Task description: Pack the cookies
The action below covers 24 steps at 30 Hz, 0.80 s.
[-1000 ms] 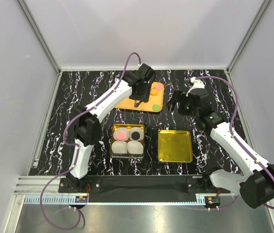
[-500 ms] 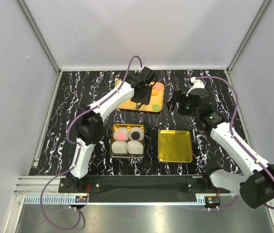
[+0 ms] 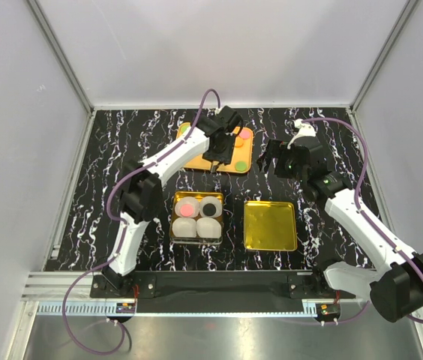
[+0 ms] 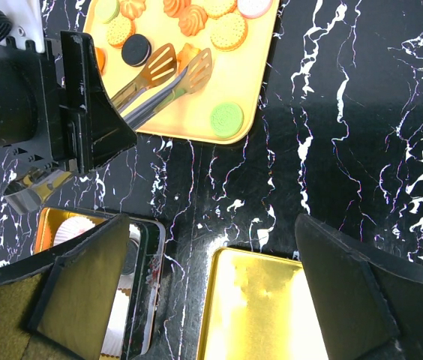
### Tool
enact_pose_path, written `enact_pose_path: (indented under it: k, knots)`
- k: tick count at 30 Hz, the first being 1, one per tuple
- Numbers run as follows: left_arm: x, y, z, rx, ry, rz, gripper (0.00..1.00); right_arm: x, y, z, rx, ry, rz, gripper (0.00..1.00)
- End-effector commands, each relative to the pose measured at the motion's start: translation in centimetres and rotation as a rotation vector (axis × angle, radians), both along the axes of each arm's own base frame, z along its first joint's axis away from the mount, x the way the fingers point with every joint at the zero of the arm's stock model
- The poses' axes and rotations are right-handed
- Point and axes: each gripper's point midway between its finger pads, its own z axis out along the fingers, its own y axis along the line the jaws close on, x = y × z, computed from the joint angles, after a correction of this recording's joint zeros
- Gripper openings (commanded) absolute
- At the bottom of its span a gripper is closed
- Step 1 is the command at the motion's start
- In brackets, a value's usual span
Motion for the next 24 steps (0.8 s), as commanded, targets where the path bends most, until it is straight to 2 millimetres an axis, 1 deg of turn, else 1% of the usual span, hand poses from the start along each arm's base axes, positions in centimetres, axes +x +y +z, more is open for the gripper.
enact_pose_path:
  k: [1, 6, 11, 19, 24]
  knots:
    - [1.0, -0.1, 0.4, -0.01, -0.029, 0.015, 0.5, 0.2, -0.1, 1.9, 0.015, -0.056, 0.003, 1.0]
    - [1.2, 0.6, 0.6, -0.002, -0.033, 0.027, 0.5, 0.2, -0.1, 1.9, 0.014, -0.056, 0.002, 1.0]
    - [0.8, 1.1, 0.8, 0.002, -0.036, 0.03, 0.49, 0.2, -0.1, 1.8, 0.011, -0.054, 0.003, 1.0]
    - [0.8, 1.1, 1.1, -0.005, -0.041, 0.027, 0.47, 0.2, -0.2, 1.7, 0.008, -0.052, 0.001, 1.0]
    - [0.8, 0.7, 1.4, -0.033, -0.037, 0.019, 0.46, 0.2, -0.2, 1.9, 0.009, -0.056, 0.001, 1.0]
